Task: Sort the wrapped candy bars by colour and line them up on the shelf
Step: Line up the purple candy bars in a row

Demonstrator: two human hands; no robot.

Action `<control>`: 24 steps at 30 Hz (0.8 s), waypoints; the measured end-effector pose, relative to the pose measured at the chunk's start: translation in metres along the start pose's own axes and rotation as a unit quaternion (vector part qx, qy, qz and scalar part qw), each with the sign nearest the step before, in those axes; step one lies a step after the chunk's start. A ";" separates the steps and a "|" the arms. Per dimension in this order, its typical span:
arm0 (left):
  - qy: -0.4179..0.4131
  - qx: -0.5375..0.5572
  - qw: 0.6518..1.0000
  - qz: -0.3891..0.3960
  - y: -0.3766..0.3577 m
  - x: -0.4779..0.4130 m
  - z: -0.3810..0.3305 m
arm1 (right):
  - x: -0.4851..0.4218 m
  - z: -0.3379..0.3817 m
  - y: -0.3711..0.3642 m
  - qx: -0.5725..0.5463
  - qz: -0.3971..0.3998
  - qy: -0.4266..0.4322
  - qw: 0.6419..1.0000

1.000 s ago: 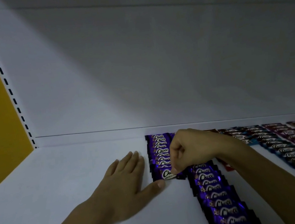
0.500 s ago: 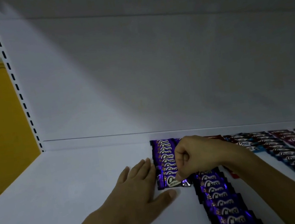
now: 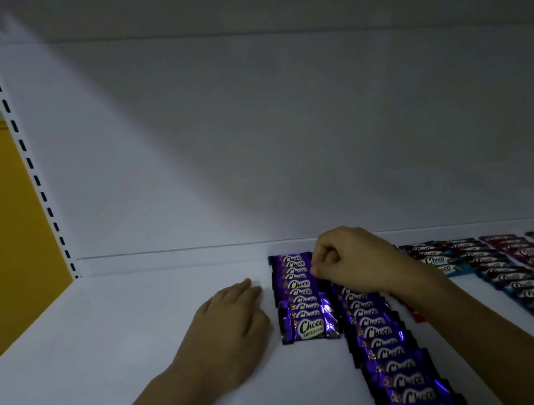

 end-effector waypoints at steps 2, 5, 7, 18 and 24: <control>0.017 -0.022 1.000 -0.005 0.001 -0.010 0.009 | -0.001 -0.007 0.006 0.065 -0.061 0.000 0.996; 0.042 -0.009 0.999 0.015 0.002 -0.034 0.012 | -0.004 -0.017 0.005 0.100 -0.082 0.000 0.992; 0.058 0.000 0.998 0.018 0.004 -0.050 0.007 | -0.005 -0.021 0.004 0.107 -0.083 -0.003 0.991; 0.072 -0.065 0.993 -0.067 -0.008 -0.080 -0.001 | -0.010 -0.028 0.001 0.109 -0.093 0.002 0.990; 0.097 -0.009 0.990 -0.101 -0.002 -0.079 0.005 | -0.006 -0.019 0.023 0.054 -0.106 0.003 0.993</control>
Point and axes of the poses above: each hand's wrist, its own x-axis away from the middle knuckle, its own y-axis out of the back of the hand, z = x × y, the point moved 7 cm from there along -x, towards the middle knuckle, and after that the axes turned 4 degrees about -x, right-handed, at the moved point
